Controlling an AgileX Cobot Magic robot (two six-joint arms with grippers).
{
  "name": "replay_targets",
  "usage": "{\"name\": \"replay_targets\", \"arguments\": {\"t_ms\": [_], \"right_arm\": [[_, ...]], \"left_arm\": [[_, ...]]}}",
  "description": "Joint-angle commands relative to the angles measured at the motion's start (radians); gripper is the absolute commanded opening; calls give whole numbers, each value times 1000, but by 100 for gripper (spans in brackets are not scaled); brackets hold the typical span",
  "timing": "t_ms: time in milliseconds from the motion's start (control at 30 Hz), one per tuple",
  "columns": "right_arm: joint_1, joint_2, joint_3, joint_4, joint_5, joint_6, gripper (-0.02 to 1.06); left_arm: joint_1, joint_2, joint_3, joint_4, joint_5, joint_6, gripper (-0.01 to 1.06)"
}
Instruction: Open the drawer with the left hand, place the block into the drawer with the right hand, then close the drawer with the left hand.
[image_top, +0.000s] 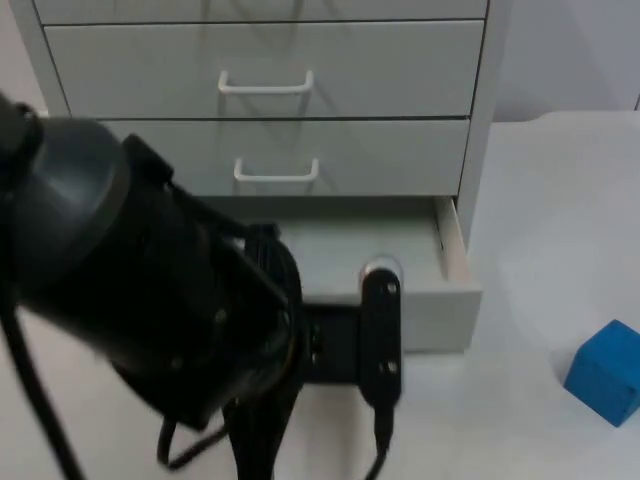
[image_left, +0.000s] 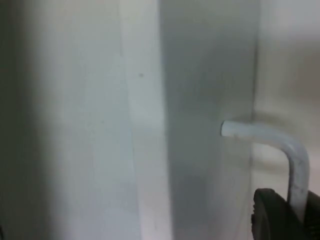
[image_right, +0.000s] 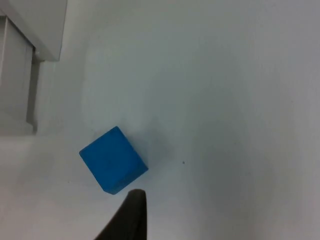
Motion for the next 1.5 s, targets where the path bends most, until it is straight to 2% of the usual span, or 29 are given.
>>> {"name": "replay_targets", "arguments": {"t_ms": [0,67,133,200,400,667,1100,1467], "right_arm": [[-5,-4,3,-3,-14,1,105],[-5,-4,3,-3,-14,1,105],[-5,-4,3,-3,-16,1,105],[-5,-4,3,-3,-16,1,105],[-5,-4,3,-3,-15,1,105],[-5,-4,3,-3,-15,-1,105],[-5,-4,3,-3,-13,-1,105],[-5,-4,3,-1,-13,-1,105]], "left_arm": [[-69,-37,21,-88,-43,46,0],[-120,-58,21,-190,-36,118,0],[-144,-63,21,-223,-28,154,0],[-175,-72,21,-230,32,162,0],[-173,-76,21,-284,42,255,0],[-173,-104,21,-335,31,301,0],[-173,-121,21,-425,16,324,0],[-173,-121,21,-422,13,329,0]]}}
